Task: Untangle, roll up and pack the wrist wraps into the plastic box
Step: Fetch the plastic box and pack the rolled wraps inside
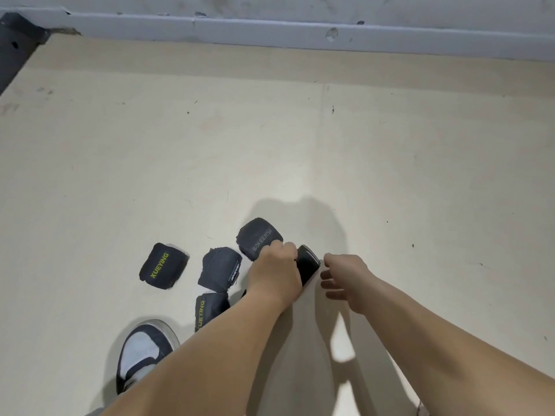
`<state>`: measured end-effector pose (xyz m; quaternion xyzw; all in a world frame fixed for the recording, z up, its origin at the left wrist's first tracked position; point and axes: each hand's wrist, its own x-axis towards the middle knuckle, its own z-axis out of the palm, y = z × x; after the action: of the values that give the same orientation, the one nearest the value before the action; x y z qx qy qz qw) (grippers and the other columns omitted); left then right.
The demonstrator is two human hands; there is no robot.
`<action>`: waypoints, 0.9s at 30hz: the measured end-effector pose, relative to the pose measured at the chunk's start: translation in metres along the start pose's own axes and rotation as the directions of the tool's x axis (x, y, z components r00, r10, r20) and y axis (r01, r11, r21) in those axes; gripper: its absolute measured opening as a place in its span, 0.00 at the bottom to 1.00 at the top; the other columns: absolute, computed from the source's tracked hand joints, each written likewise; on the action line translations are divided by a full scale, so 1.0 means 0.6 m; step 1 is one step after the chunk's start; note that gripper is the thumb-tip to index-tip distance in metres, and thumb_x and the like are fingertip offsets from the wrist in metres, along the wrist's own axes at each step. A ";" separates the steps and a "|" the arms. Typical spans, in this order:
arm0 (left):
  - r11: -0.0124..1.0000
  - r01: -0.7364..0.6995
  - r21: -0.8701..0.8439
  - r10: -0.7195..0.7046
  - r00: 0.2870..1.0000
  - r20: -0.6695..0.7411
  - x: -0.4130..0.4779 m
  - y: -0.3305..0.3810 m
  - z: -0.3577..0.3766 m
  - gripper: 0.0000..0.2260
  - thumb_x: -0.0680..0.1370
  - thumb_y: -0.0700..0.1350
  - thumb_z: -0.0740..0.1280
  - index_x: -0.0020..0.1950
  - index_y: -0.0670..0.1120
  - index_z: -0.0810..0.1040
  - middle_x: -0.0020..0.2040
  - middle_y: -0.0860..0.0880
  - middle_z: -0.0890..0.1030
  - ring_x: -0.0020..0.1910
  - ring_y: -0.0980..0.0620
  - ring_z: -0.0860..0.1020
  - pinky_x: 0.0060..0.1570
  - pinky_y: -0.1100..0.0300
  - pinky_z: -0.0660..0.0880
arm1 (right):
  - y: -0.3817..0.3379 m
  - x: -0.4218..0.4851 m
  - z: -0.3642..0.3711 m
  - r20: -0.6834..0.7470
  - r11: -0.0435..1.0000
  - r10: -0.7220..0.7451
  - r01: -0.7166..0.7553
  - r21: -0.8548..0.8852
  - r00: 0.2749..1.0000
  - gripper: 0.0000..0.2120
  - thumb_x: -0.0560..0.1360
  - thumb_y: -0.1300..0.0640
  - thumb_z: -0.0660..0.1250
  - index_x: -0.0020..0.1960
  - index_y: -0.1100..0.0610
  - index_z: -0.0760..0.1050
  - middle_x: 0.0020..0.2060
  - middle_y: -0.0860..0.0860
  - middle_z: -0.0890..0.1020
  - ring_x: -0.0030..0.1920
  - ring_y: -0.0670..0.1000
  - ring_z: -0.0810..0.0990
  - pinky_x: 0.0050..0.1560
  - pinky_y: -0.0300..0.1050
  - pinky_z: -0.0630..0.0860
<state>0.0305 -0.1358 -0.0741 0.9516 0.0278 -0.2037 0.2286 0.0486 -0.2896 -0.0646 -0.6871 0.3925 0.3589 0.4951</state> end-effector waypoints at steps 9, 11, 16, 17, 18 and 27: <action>0.999 -0.014 -0.044 0.021 0.987 0.161 -0.102 0.023 -0.178 0.08 0.81 0.42 0.60 0.44 0.51 0.74 0.47 0.49 0.81 0.47 0.46 0.79 0.49 0.49 0.79 | -0.093 -0.181 -0.031 0.105 0.873 -0.174 0.203 -0.445 0.979 0.11 0.80 0.56 0.60 0.53 0.62 0.77 0.50 0.59 0.83 0.42 0.58 0.80 0.45 0.49 0.77; 0.999 -0.023 -0.028 0.027 0.988 0.150 -0.138 0.037 -0.228 0.09 0.80 0.42 0.60 0.42 0.53 0.73 0.47 0.52 0.80 0.48 0.47 0.79 0.49 0.53 0.78 | -0.111 -0.230 -0.037 0.120 0.806 -0.243 0.269 -0.527 0.963 0.16 0.79 0.53 0.60 0.59 0.61 0.77 0.53 0.59 0.85 0.47 0.60 0.85 0.47 0.49 0.78; 0.996 -0.080 -0.045 0.084 0.990 0.112 -0.210 0.063 -0.319 0.08 0.81 0.42 0.61 0.46 0.50 0.77 0.42 0.57 0.78 0.47 0.49 0.77 0.44 0.59 0.73 | -0.120 -0.337 -0.037 0.149 0.738 -0.385 0.401 -0.542 0.911 0.14 0.82 0.52 0.60 0.58 0.60 0.78 0.51 0.58 0.86 0.46 0.58 0.85 0.47 0.50 0.80; 0.995 -0.095 -0.038 0.099 0.989 0.111 -0.216 0.066 -0.330 0.07 0.81 0.42 0.61 0.46 0.50 0.77 0.43 0.56 0.78 0.47 0.49 0.78 0.45 0.58 0.75 | -0.117 -0.348 -0.032 0.139 0.742 -0.419 0.427 -0.517 0.897 0.13 0.82 0.53 0.60 0.55 0.61 0.78 0.48 0.58 0.86 0.43 0.58 0.83 0.43 0.48 0.78; 0.994 -0.101 -0.036 0.105 0.988 0.111 -0.219 0.068 -0.338 0.07 0.81 0.42 0.61 0.46 0.50 0.77 0.43 0.55 0.79 0.47 0.48 0.79 0.46 0.57 0.77 | -0.114 -0.354 -0.027 0.121 0.744 -0.456 0.452 -0.491 0.882 0.12 0.82 0.54 0.60 0.51 0.61 0.78 0.44 0.58 0.85 0.40 0.57 0.81 0.41 0.47 0.76; 0.986 -0.154 -0.071 0.162 0.977 0.136 -0.143 0.038 -0.429 0.07 0.82 0.45 0.62 0.47 0.51 0.79 0.50 0.52 0.82 0.51 0.47 0.80 0.54 0.50 0.80 | -0.215 -0.348 0.039 0.113 0.764 -0.533 0.535 -0.361 0.838 0.10 0.80 0.59 0.61 0.49 0.62 0.80 0.43 0.57 0.86 0.37 0.54 0.81 0.38 0.46 0.74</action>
<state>0.0516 -0.0381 0.1790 0.9267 -0.0581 -0.2507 0.2739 0.0706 -0.2028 0.1651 -0.8517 0.1033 0.2732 0.4351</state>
